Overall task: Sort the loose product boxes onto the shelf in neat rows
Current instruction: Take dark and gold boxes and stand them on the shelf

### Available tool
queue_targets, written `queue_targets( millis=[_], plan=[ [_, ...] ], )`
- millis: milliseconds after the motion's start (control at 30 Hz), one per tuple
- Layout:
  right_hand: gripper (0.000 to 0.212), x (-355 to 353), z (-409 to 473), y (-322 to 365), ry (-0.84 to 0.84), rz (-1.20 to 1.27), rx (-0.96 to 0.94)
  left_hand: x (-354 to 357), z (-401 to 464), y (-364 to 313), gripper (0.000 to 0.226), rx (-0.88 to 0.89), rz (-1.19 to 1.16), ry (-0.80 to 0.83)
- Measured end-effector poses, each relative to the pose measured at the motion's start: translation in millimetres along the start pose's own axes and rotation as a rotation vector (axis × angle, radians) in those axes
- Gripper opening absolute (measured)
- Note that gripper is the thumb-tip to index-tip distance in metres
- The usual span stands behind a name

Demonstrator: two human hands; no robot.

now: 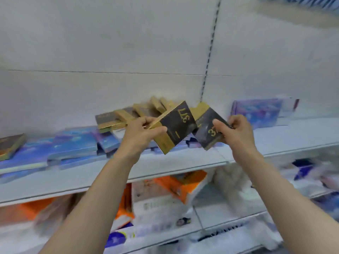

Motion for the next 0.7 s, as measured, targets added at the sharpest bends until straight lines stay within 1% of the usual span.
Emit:
queue_targets(
  millis=[67, 167, 267, 333, 367, 433, 500, 567, 633, 700],
  plan=[
    [0.042, -54, 13, -10, -0.054, 0.005, 0.017, 50, -10, -10, 0.016, 0.014, -0.011, 0.051],
    [0.041, -120, 34, -24, -0.159, 0.007, 0.075, 118, -22, -21, 0.009, 0.052, -0.045, 0.128],
    [0.024, -169, 61, -37, -0.214, 0.023, 0.13, 182, -24, -24, 0.009, 0.135, 0.017, 0.199],
    [0.035, -195, 82, -46, -0.218, 0.035, 0.178, 223, -15, -23, 0.016, 0.148, 0.065, 0.215],
    [0.037, -205, 92, -51, -0.213, 0.034, 0.193, 243, -10, -22, 0.022, 0.136, 0.079, 0.216],
    [0.029, -224, 114, -59, -0.2, 0.02, 0.198, 283, -2, -22, 0.036, 0.108, 0.091, 0.238],
    [0.028, -241, 140, -69, -0.215, 0.015, 0.208, 323, 7, -24, 0.047, 0.097, 0.121, 0.258],
    [0.029, -258, 169, -78, -0.25, 0.025, 0.22, 360, 19, -25, 0.05, 0.067, 0.133, 0.293],
    [0.026, -274, 202, -86, -0.277, 0.046, 0.219, 400, 37, -26, 0.052, 0.031, 0.105, 0.36],
    [0.022, -290, 237, -93, -0.295, 0.035, 0.216, 440, 58, -25, 0.057, 0.014, 0.126, 0.397]
  ],
)
Point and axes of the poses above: each hand's wrist, its own z-axis towards the middle knuckle, its own x-axis out of the palm, y = z × x, the point moved 1 cm from there along z, towards the middle knuckle, and after that the axes turned 11 degrees about -y, right-handed, at the moved point
